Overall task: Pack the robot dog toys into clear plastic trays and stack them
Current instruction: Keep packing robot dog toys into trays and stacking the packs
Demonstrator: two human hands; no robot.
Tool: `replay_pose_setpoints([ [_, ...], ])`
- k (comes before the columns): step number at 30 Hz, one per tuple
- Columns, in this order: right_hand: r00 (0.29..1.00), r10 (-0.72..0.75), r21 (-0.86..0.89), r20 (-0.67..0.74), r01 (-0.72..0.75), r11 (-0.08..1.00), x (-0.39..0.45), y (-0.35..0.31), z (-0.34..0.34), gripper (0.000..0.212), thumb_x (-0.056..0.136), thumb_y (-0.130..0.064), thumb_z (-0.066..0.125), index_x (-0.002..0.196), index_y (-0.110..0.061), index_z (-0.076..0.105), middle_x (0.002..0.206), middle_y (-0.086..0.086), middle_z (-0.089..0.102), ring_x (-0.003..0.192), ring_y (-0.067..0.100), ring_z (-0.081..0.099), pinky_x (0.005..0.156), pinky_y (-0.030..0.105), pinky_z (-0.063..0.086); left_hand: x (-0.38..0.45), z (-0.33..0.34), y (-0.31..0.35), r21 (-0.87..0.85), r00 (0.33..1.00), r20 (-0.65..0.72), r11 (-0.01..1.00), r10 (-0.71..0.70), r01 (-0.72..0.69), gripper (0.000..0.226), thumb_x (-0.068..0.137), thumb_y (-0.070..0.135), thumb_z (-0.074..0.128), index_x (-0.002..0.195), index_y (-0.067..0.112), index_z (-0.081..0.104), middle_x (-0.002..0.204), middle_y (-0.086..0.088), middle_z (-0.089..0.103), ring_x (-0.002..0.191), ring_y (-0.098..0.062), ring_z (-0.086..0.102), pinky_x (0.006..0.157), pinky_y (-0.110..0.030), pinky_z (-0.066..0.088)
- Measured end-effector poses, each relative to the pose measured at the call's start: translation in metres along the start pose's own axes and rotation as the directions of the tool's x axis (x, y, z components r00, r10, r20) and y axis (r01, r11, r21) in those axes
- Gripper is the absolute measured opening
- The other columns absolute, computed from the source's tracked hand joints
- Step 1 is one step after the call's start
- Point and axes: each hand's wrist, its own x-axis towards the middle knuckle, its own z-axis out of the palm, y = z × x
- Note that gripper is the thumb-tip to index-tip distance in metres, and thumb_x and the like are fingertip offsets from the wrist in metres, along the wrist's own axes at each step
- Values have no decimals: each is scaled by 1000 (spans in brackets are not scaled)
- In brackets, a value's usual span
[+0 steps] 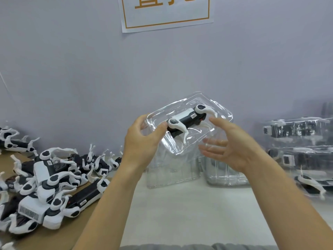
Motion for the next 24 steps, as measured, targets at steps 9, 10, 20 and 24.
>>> replay_pose_setpoints([
  [9,986,-119,-512,-115,44,858,-11,-32,-37,40,91,-57,59,110,-22,66,112,6,62,91,26,69,76,39,56,3,1,-3,-5,983,126,991,-134,135,20,90,21,58,87,30,75,75,13,69,60,-9,63,54,-24,52],
  [10,977,-155,-560,-145,48,827,-13,-37,-43,45,90,-58,59,116,-22,64,115,3,62,94,24,67,79,39,54,3,0,-3,20,970,190,988,-154,153,21,90,20,59,85,29,77,77,13,71,63,-4,64,54,-21,51],
  [20,940,-293,-650,-178,111,752,-4,-30,-45,18,93,-45,62,99,-28,61,102,0,65,99,23,66,85,39,54,-21,42,-34,290,771,482,906,-417,309,15,97,25,55,102,21,68,98,2,65,62,-4,63,44,-17,48],
  [24,934,-309,-669,-178,116,734,4,-19,-45,15,94,-41,62,84,-30,59,93,-10,60,102,23,65,91,41,53,-43,68,-59,376,691,559,883,-458,280,44,101,57,38,136,32,46,137,6,53,112,-20,58,79,-27,54],
])
